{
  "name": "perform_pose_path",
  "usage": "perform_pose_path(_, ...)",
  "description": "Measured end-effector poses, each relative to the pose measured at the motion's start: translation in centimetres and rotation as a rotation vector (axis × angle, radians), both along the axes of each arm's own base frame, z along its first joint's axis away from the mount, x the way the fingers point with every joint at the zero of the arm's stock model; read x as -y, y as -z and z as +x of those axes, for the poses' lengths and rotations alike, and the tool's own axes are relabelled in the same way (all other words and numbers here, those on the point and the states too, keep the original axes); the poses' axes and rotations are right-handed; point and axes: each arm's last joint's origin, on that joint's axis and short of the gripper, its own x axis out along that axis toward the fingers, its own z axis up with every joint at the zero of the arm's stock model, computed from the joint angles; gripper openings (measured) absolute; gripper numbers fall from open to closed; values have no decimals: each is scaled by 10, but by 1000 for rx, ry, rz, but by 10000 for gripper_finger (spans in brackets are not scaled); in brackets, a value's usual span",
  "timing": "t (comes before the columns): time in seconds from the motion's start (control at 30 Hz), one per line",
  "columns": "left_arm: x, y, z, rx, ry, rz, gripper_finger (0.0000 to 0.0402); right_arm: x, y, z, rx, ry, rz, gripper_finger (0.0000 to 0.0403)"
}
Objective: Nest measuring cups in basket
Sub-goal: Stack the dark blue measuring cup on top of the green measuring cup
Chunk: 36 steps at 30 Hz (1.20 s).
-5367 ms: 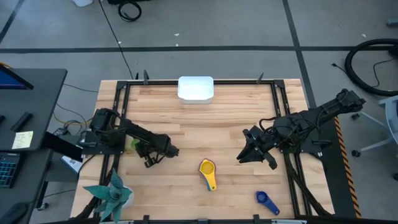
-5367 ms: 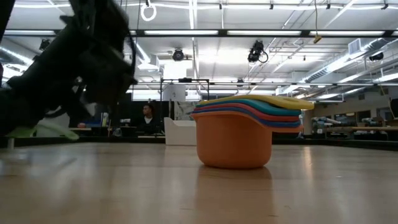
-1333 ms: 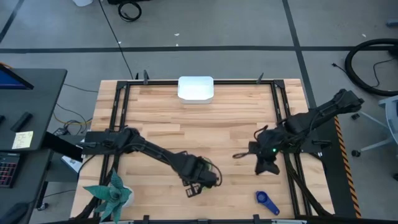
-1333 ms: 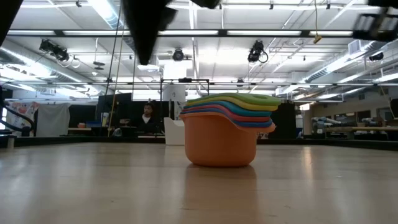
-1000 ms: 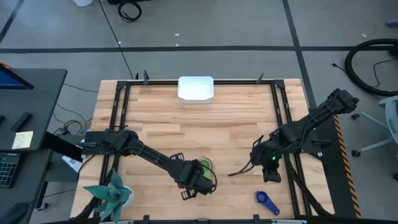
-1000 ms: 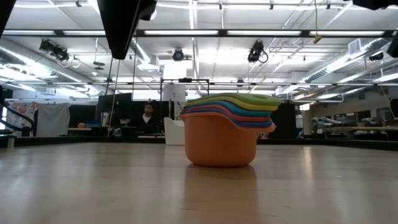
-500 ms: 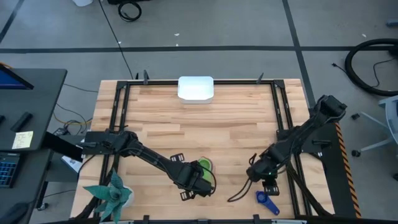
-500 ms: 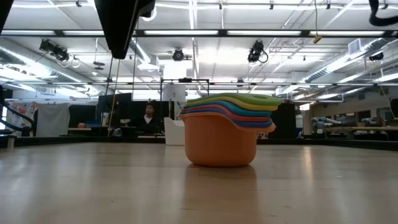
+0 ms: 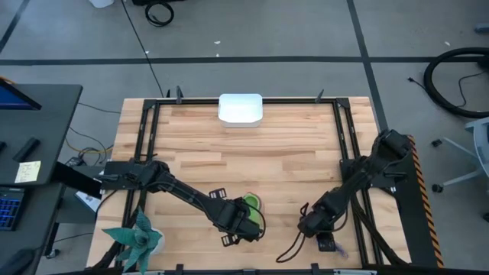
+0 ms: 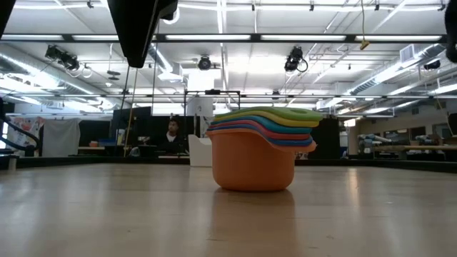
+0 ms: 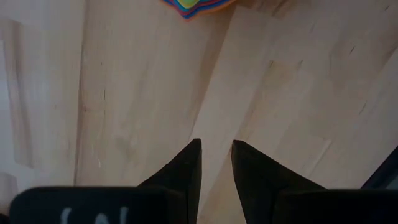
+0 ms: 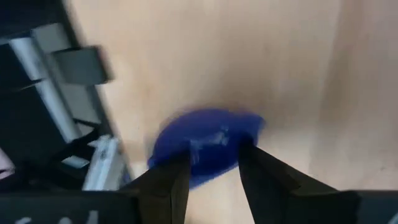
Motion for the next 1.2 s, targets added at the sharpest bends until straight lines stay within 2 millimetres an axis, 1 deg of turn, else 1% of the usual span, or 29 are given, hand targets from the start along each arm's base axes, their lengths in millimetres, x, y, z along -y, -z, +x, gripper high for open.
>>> perform_pose_path(0.17, 0, 0, 0, 0, 0, -1, 94, -6, 12, 0, -54, -22, 22, 134)
perform_pose_path(0.3, 0, 0, 0, 1, -1, -1, 94, -8, 11, 2, -27, -23, 51, 134)
perform_pose_path(0.47, 0, 0, 0, 1, 12, -5, 94, -8, 7, 5, 24, -12, 47, 134)
perform_pose_path(0.7, -1, 0, 1, -1, 23, -10, 94, -6, 7, 6, 32, 6, 31, 130)
perform_pose_path(0.8, -1, 0, 1, -1, 23, -10, 94, -4, 7, 8, 59, 17, 4, 115)
perform_pose_path(0.87, -1, 0, 1, -1, 23, -11, 94, -2, 7, 10, 72, 26, -11, 95)
perform_pose_path(0.93, -1, 0, 1, -2, 23, -10, 94, -1, 8, 11, 86, 38, -31, 70)
perform_pose_path(1.03, -1, 0, 1, -2, 23, -10, 94, 2, 8, 13, 100, 53, -52, 22)
perform_pose_path(1.07, -1, 0, 1, -2, 23, -10, 94, 3, 9, 14, 99, 58, -52, 12)
perform_pose_path(1.2, -1, 0, 1, -2, 23, -10, 94, 8, 9, 16, 82, 74, -68, 11)
